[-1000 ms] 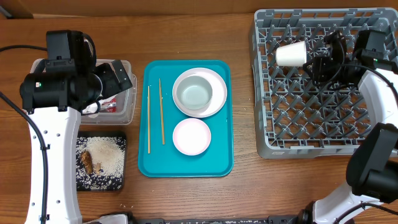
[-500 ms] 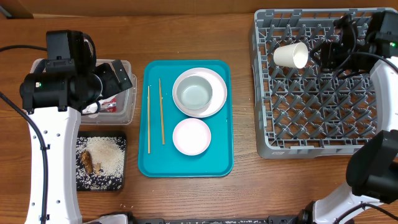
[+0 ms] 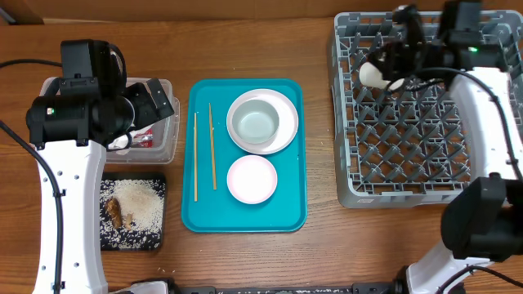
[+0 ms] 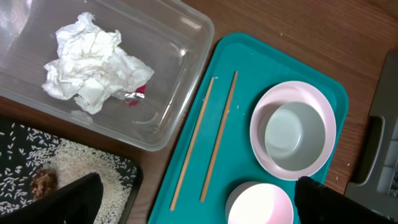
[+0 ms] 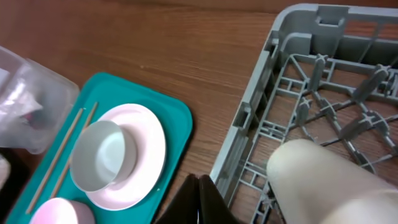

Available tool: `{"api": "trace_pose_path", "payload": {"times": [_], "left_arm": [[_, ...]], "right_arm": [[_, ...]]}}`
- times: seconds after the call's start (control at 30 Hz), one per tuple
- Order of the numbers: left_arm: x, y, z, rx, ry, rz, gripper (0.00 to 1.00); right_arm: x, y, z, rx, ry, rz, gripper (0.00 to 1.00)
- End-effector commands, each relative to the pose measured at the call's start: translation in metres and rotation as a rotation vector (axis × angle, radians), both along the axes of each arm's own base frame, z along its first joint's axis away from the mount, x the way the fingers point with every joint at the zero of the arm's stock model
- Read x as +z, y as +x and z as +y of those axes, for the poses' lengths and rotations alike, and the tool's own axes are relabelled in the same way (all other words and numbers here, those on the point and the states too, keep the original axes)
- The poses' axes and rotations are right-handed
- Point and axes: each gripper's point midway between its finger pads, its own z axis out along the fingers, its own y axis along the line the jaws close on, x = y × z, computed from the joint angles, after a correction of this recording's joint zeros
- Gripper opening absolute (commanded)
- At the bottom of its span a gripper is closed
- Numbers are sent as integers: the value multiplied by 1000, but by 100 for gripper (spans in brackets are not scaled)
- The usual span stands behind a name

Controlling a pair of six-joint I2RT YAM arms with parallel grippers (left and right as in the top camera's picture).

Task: Sort waste into correct bins and load items into the dishwasher
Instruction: 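Rotate the held cup and lower it into the rack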

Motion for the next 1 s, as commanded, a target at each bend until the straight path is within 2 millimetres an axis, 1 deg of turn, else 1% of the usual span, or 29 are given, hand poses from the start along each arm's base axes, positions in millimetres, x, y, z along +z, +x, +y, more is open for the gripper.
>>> {"api": "trace_pose_path", "payload": {"times": [0.0, 0.17, 0.23, 0.3, 0.43, 0.57, 0.73, 0.83, 0.97], "left_arm": [[6, 1, 1, 8, -1, -17, 100], [6, 1, 1, 7, -2, -17, 100], [6, 1, 1, 8, -1, -17, 100], [6, 1, 1, 7, -2, -17, 100], [6, 1, 1, 7, -2, -17, 100], [6, 1, 1, 7, -2, -17, 100], [6, 1, 1, 7, -2, -17, 100], [6, 1, 1, 8, -1, -17, 100], [6, 1, 1, 7, -2, -17, 100]], "right_arm": [[-11, 14, -11, -70, -136, -14, 4], [-36, 24, -17, -116, -198, 22, 4], [-47, 26, -25, -154, -212, 52, 4], [-53, 27, -31, -182, -228, 68, 4], [-55, 28, -42, -218, -266, 74, 4], [-61, 23, -53, -252, -323, 104, 4], [-64, 19, -56, -259, -340, 123, 4], [-65, 18, -67, -311, -371, 138, 4], [-65, 17, -68, -313, -372, 141, 4]]}}
